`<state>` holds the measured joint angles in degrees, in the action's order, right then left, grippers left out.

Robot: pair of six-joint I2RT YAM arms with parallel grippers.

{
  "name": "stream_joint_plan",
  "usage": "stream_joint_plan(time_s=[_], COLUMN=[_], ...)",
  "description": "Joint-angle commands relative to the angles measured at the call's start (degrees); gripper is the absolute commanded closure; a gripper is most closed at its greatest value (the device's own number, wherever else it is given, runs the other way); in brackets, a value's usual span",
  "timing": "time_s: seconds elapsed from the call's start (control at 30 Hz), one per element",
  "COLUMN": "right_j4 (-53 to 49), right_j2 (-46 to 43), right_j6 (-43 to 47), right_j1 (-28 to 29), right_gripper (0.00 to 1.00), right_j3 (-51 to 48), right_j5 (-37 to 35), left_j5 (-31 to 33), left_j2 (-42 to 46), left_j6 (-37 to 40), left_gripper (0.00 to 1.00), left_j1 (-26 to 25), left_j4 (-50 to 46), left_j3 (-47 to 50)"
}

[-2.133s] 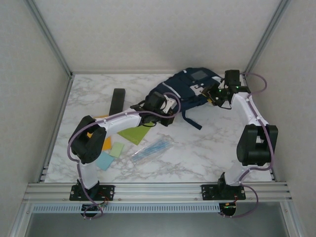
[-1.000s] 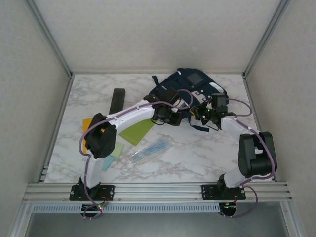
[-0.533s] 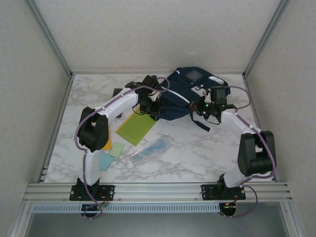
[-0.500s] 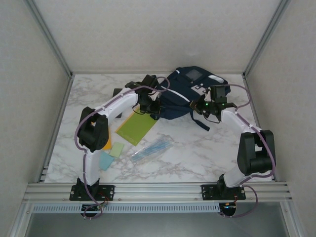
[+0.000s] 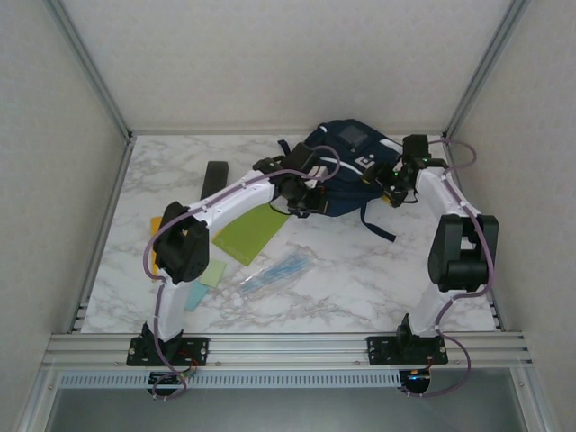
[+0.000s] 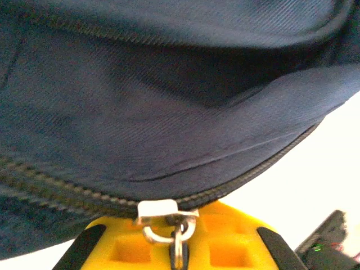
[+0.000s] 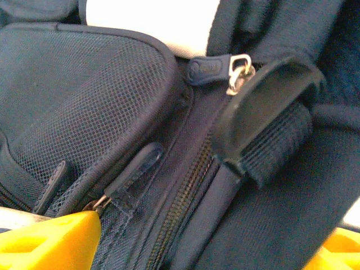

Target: Pack books, pencil case, and school supplies into a backpack

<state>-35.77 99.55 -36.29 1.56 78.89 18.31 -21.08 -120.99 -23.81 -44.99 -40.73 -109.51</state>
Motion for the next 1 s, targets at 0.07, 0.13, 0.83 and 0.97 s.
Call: stream_joint_plan(time_s=[0.07, 0.13, 0.83, 0.97], right_j4=[-2.68, -0.94, 26.25, 23.36], right_j2=[-15.77, -21.15, -16.73, -16.75], right_j6=[-5.32, -8.81, -26.10, -15.10], right_j1=[1.18, 1.23, 6.13, 6.97], right_gripper=[0.21, 0.18, 0.77, 1.00], right_j3=[-7.77, -12.41, -28.14, -27.85], right_j5=[1.37, 3.62, -0.77, 1.16], left_j5=[-4.37, -4.55, -10.09, -6.28], left_j2=[-4.20, -5.25, 2.54, 1.70], left_j6=[-5.03, -5.60, -6.64, -1.83], left_gripper=[1.00, 1.00, 1.00, 1.00], left_j1=[-4.00, -4.22, -7.41, -5.06], left_j4=[5.11, 5.07, 3.76, -3.50], left_j3=[-11.88, -14.11, -5.15, -8.51])
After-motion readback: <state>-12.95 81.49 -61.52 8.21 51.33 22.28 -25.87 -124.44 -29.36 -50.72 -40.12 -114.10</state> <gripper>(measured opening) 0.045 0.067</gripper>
